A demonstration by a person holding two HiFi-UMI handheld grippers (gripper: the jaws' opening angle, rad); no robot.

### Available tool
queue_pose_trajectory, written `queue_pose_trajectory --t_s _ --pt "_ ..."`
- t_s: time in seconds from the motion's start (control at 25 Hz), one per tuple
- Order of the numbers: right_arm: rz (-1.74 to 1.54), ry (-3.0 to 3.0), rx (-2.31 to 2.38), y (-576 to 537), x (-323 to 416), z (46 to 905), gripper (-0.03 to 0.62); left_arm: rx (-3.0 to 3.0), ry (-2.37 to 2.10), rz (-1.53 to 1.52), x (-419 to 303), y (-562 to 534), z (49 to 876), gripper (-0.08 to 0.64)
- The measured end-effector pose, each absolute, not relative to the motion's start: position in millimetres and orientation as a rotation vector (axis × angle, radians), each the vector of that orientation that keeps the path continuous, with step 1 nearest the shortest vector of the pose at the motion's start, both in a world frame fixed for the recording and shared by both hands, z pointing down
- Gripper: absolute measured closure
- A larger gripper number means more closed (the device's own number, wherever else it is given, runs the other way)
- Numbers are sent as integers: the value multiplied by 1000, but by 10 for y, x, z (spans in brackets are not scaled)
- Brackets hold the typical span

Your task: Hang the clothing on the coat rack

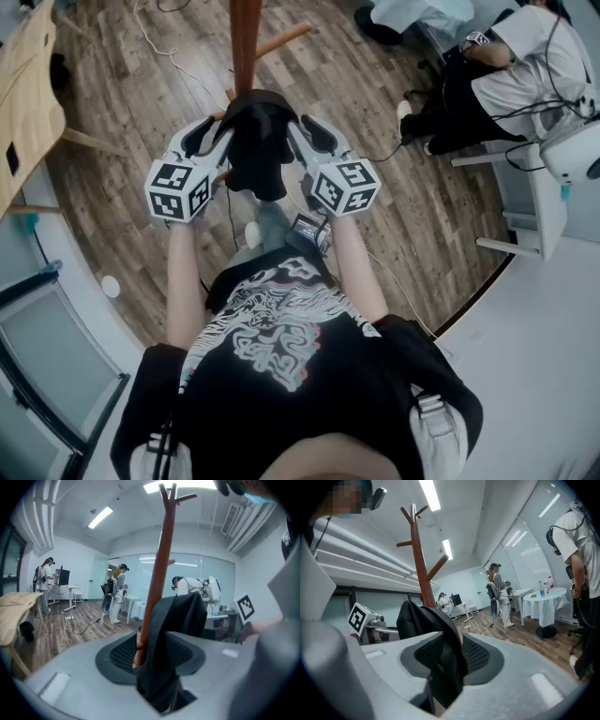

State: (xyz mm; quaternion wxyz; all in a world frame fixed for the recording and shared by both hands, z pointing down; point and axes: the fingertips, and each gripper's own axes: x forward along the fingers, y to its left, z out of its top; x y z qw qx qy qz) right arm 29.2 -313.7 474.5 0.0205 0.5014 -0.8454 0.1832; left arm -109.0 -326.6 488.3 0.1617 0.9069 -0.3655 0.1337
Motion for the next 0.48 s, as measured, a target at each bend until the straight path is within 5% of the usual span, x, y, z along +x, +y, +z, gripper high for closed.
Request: queue_pose_trajectory --t_s 0.16,0.24,0.28,0.48 --pt "535 -2662 1526 -3042 264 4637 472 2598 -1112 303 -1174 -3236 4742 419" --pt "505 -2672 1523 -2953 260 4568 489 2627 -1192 293 -1235 -3180 4652 562" --pt "480 -2674 1522 -2903 266 4533 591 2642 -1212 301 -1238 -3142 4623 565" --pt "356 -2662 1518 -2730 321 4406 594 2652 -1180 332 -1118 -2986 4603 565"
